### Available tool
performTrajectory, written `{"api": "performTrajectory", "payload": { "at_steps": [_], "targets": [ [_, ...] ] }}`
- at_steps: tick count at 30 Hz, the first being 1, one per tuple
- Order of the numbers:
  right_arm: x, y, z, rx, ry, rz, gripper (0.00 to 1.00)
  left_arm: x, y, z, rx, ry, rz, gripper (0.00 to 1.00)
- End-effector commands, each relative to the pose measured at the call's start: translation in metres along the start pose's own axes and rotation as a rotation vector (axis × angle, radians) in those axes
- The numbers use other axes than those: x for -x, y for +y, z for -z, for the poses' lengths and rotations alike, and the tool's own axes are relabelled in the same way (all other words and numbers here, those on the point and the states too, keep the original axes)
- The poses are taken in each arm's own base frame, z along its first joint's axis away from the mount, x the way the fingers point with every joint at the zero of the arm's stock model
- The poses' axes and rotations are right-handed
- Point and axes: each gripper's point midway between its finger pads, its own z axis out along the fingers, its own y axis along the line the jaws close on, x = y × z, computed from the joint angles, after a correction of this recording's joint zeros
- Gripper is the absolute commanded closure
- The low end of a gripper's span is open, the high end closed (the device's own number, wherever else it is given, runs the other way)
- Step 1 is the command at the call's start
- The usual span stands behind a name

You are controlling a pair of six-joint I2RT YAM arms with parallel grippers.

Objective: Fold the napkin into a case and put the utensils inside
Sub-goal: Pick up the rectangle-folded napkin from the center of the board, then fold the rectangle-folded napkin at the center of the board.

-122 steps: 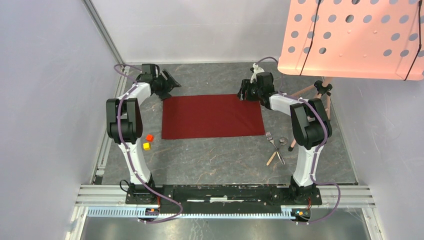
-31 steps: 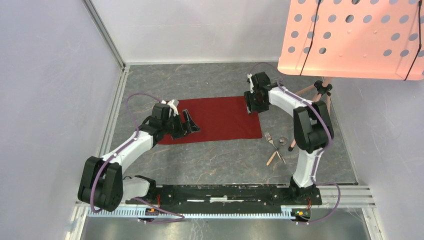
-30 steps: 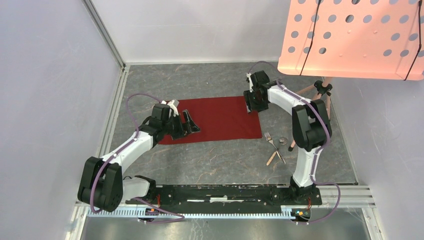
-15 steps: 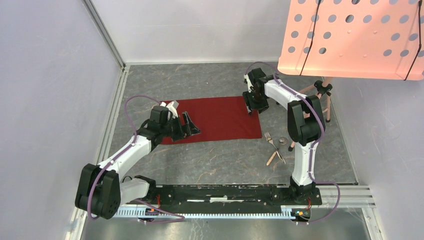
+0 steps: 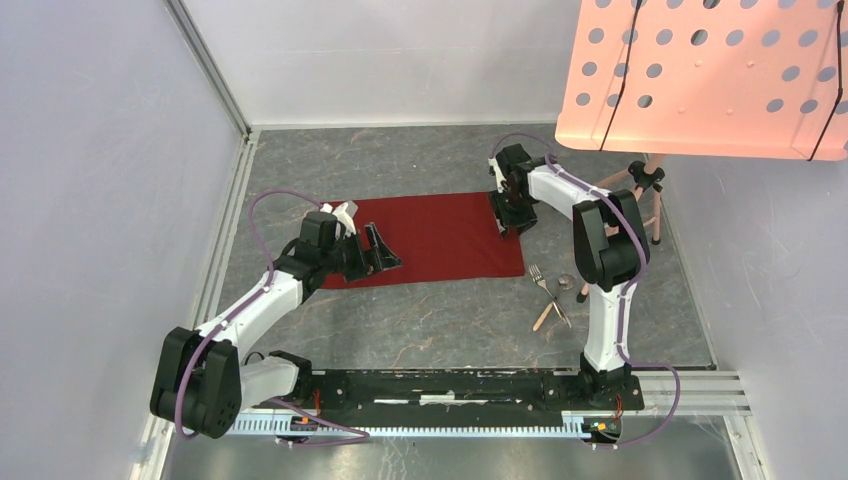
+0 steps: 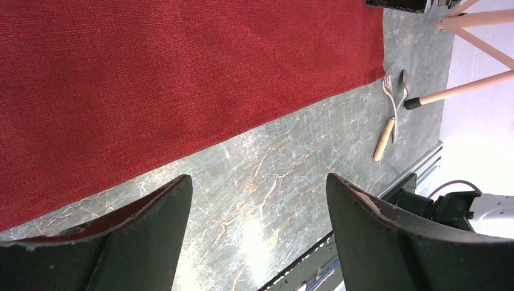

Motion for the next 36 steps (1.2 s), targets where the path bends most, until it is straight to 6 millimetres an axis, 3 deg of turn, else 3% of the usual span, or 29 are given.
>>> {"api": "performTrajectory", "payload": {
  "at_steps": [1,6,9,11,14,18,25,30,34,36],
  "targets": [
    [-0.016,0.008,-0.025,0.008,0.033,-0.006,0.53,0.006,-0.013,0.003,-0.059,-0.021,-0.061,0.12],
    [-0.033,0.008,-0.047,-0.016,0.068,0.016,0.84,0.007,-0.014,0.007,-0.053,-0.029,-0.066,0.12],
    [-0.02,0.01,-0.044,-0.041,0.012,0.098,1.0,0.007,-0.013,0.009,-0.04,-0.03,-0.068,0.12],
    [-0.001,0.008,-0.029,-0.115,-0.064,0.188,1.0,0.006,-0.011,0.009,-0.034,-0.025,-0.064,0.12],
    [0.027,-0.024,0.011,-0.358,-0.204,0.175,1.0,0.006,-0.012,0.009,-0.029,-0.025,-0.041,0.12],
    [0.031,-0.059,0.057,-0.566,-0.329,0.162,1.0,0.01,-0.017,0.012,-0.042,-0.051,-0.009,0.12],
    [0.04,-0.066,0.078,-0.614,-0.414,0.211,1.0,0.017,-0.009,0.003,-0.026,-0.066,0.082,0.11],
    [0.051,-0.03,0.076,-0.444,-0.452,0.237,1.0,0.031,-0.009,0.01,-0.045,-0.141,0.162,0.11],
    [0.047,0.017,0.072,-0.288,-0.45,0.216,1.0,0.045,-0.004,0.032,-0.016,-0.226,0.157,0.11],
    [0.045,0.05,0.071,-0.173,-0.461,0.193,1.0,0.051,0.002,0.043,0.039,-0.267,0.118,0.1]
  ]
}}
